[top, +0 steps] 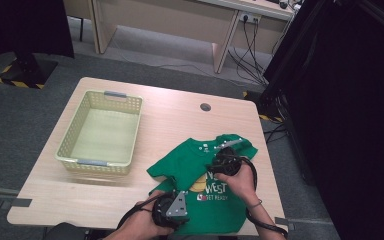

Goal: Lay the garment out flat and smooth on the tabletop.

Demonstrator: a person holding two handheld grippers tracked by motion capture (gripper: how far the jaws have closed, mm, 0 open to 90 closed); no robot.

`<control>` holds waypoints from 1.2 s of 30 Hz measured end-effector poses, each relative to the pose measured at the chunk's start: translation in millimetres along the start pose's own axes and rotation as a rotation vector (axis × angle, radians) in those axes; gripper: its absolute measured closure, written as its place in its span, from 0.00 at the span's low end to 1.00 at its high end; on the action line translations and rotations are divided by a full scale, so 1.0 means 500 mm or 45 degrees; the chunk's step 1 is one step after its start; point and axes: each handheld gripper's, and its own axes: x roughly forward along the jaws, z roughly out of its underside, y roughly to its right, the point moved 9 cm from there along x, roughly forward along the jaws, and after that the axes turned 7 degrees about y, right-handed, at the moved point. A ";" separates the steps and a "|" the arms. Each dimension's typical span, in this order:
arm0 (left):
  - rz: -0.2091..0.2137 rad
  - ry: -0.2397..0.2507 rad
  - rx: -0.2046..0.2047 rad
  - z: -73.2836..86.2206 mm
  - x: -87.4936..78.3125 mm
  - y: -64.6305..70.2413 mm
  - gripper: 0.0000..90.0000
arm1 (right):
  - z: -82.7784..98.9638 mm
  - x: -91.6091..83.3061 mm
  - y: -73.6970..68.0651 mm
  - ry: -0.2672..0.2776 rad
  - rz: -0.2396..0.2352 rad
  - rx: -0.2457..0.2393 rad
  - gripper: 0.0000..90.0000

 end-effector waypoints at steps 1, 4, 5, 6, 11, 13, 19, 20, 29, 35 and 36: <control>0.004 -0.005 0.003 0.001 0.001 0.001 0.57 | -0.002 0.001 -0.001 0.000 -0.001 -0.002 0.69; 0.014 -0.018 0.011 0.004 0.004 0.003 0.57 | -0.011 0.004 -0.004 0.011 0.001 0.004 0.69; 0.018 -0.021 0.011 0.005 0.005 0.004 0.57 | -0.014 0.004 -0.004 0.014 0.000 0.005 0.69; 0.021 -0.026 0.012 0.007 0.006 0.004 0.57 | -0.018 0.004 -0.005 0.021 0.002 0.010 0.69; 0.019 -0.047 0.013 0.014 0.007 0.003 0.58 | -0.031 0.002 -0.003 0.045 0.006 0.014 0.69; 0.026 -0.051 0.010 0.015 0.008 0.004 0.58 | -0.036 0.002 -0.002 0.050 0.010 0.018 0.69; 0.026 -0.058 0.000 0.017 0.006 0.000 0.59 | -0.050 0.012 -0.004 0.050 0.008 0.015 0.68; 0.027 -0.058 -0.004 0.017 0.006 0.000 0.58 | -0.051 0.013 -0.004 0.051 0.006 0.017 0.68; 0.031 -0.059 -0.016 0.018 0.006 0.001 0.59 | -0.080 -0.008 0.049 0.099 0.070 0.071 0.65; 0.032 -0.062 -0.014 0.018 0.005 0.001 0.59 | -0.082 0.006 0.061 0.058 0.038 0.043 0.61; 0.031 -0.062 -0.015 0.018 0.006 0.001 0.59 | -0.084 0.010 0.053 0.065 0.010 0.025 0.60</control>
